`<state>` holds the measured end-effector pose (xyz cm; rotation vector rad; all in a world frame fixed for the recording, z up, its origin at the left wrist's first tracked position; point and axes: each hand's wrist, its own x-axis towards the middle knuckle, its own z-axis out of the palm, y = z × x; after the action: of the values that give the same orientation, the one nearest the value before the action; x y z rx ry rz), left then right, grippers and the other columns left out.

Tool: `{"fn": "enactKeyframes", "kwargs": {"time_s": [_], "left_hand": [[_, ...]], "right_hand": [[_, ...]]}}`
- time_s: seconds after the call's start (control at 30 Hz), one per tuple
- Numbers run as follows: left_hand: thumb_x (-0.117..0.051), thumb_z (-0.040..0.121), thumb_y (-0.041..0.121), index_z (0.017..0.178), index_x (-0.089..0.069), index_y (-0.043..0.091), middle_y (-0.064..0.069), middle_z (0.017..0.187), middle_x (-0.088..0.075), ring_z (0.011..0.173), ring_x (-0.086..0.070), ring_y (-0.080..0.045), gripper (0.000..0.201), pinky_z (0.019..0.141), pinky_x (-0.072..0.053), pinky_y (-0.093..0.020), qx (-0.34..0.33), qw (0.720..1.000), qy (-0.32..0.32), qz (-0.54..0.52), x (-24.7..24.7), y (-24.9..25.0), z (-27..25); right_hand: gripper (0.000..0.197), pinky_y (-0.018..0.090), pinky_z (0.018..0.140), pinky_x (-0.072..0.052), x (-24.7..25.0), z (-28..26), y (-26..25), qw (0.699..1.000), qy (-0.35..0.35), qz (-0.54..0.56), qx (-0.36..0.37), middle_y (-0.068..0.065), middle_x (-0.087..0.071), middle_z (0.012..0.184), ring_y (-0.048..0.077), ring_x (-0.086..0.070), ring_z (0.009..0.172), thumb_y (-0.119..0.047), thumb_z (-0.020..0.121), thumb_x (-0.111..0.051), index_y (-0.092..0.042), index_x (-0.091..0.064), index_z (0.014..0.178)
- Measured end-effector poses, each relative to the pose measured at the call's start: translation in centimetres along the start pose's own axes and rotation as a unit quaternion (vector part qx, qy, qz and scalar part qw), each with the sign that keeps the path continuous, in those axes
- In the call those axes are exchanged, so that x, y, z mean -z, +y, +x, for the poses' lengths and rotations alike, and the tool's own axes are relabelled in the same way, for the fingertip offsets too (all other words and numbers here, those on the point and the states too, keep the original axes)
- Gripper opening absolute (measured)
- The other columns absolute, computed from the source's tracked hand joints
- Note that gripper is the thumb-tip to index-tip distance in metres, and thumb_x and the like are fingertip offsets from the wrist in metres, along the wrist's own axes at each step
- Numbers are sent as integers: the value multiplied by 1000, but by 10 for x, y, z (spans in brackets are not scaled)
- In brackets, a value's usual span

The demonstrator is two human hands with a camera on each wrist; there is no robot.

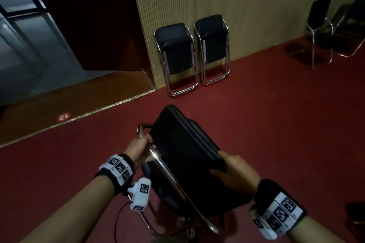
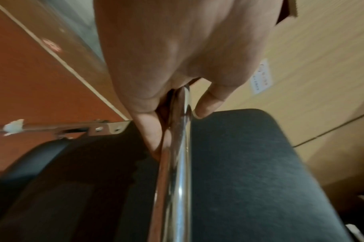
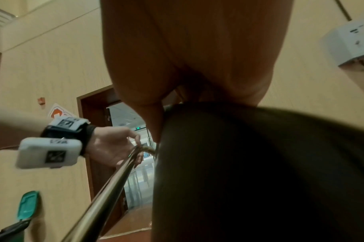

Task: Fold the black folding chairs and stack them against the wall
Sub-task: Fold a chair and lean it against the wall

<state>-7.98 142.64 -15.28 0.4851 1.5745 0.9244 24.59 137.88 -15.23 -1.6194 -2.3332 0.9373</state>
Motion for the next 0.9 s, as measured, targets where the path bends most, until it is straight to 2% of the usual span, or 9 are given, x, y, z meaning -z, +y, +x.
{"fn": "enactKeyframes", "kwargs": {"time_s": [0.13, 0.2, 0.33, 0.4, 0.47, 0.57, 0.63, 0.77, 0.9], "left_hand": [[-51, 92, 10, 95, -56, 6, -10, 75, -56, 74, -61, -27, 7, 61, -61, -39, -5, 999, -37, -18, -25, 41, 27], [-53, 92, 14, 98, -57, 7, -10, 79, -57, 79, -62, -27, 10, 60, -60, -38, 4, 998, -54, -19, -43, 70, 68], [-51, 95, 23, 101, -54, 12, -11, 82, -61, 70, -64, -24, 13, 72, -60, -44, 3, 995, -94, -35, -75, 103, 110], [-50, 96, 28, 102, -56, 11, -13, 82, -65, 68, -68, -26, 20, 80, -60, -47, 17, 992, -118, -40, -102, 139, 156], [-51, 96, 34, 104, -61, 9, -14, 87, -69, 70, -71, -27, 29, 79, -61, -44, 7, 991, -132, -35, -117, 159, 171], [-52, 96, 39, 95, -66, 10, -12, 83, -72, 66, -71, -24, 33, 66, -59, -35, 0, 990, -133, -36, -130, 190, 206], [-55, 95, 40, 96, -66, 9, -12, 84, -71, 67, -71, -23, 33, 68, -60, -36, 8, 991, -126, -40, -132, 201, 223], [-61, 92, 38, 101, -65, 9, -9, 84, -66, 67, -64, -20, 30, 65, -60, -34, 13, 994, -101, -29, -148, 233, 278], [-61, 92, 35, 106, -66, 7, -11, 85, -67, 66, -67, -22, 32, 67, -60, -37, 17, 996, -86, -35, -179, 276, 335]], "right_hand": [[59, 40, 72, -58, 17, 38, 1, 998, 30, -60, 6, -4, -72, 99, 19, -70, 84, -72, 84, -46, -27, -52, 123], [57, 38, 68, -58, 34, 82, 10, 996, 32, -82, -10, -3, -71, 92, 19, -69, 78, -72, 85, -47, -26, -52, 119], [42, 35, 63, -57, 60, 126, 24, 997, -2, -70, -31, -10, -67, 82, 12, -66, 68, -65, 88, -52, -29, -52, 109], [31, 23, 54, -50, 84, 176, 41, 996, -25, -62, -52, -11, -64, 76, 7, -62, 62, -54, 92, -57, -29, -52, 110], [31, 18, 49, -43, 96, 197, 43, 995, -38, -69, -62, -12, -60, 73, 5, -58, 57, -45, 94, -58, -27, -51, 120], [45, 34, 67, -58, 109, 245, 57, 993, -51, -75, -72, -7, -70, 88, 14, -68, 73, -46, 92, -54, -29, -46, 133], [44, 40, 72, -59, 114, 269, 61, 993, -61, -72, -71, -4, -72, 96, 20, -70, 83, -52, 91, -52, -31, -47, 129], [48, 36, 76, -59, 136, 334, 86, 994, -71, -27, -80, -5, -72, 109, 17, -71, 93, -54, 91, -56, -33, -48, 133], [54, 28, 74, -54, 159, 409, 121, 993, -89, -37, -73, -3, -69, 118, 18, -68, 102, -52, 94, -58, -28, -44, 140]]}}
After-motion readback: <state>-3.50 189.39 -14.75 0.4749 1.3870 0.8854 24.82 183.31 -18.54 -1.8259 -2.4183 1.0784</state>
